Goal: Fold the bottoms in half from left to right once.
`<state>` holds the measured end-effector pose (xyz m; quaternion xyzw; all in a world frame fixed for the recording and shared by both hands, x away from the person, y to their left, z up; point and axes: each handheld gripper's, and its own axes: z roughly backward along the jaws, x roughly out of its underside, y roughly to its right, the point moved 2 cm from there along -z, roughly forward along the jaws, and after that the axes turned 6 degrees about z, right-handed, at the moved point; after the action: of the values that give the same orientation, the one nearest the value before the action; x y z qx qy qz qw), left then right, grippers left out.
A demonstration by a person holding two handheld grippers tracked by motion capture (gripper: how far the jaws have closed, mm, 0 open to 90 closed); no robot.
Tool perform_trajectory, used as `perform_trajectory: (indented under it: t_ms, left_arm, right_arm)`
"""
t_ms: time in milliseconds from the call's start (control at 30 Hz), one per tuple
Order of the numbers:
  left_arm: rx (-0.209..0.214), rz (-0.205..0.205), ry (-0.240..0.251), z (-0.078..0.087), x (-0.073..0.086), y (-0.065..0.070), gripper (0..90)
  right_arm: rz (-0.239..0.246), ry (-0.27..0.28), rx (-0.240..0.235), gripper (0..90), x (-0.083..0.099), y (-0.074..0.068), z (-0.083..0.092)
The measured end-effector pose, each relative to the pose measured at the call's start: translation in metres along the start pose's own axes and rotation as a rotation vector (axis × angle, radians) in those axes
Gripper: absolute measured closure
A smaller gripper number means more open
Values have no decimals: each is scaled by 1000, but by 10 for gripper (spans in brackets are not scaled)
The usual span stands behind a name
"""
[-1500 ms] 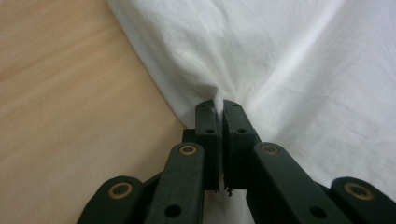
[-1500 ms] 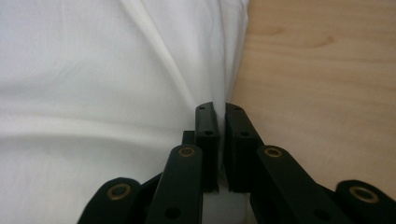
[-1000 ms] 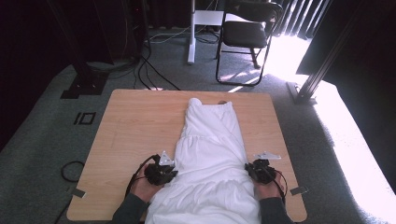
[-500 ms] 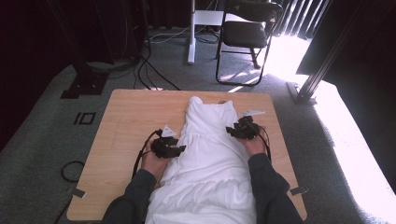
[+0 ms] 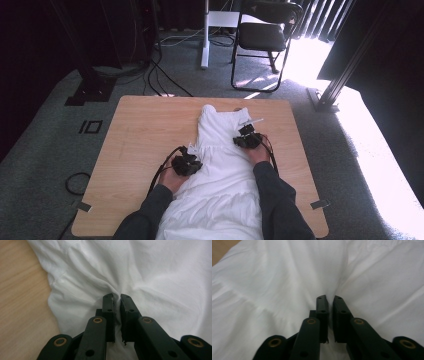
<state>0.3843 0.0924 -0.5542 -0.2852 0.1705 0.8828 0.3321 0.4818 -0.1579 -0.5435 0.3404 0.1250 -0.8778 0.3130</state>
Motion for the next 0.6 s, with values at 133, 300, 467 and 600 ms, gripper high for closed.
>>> perform_trajectory:
  t_ms: [133,300,467,600]
  left_arm:
    - [6,-10,5,6,9,2,847]
    - [15,5,11,4,7,1,834]
    - [17,7,14,4,7,1,821]
    - [5,0,13,4,6,1,794]
  right_arm:
    - [152,37,-40,808,8,-37,21]
    - [174,31,-63,498,-9,-35,14]
    - [65,118,-32,426,-36,-18,2]
    - [13,124,-20,449,-54,-11,-10]
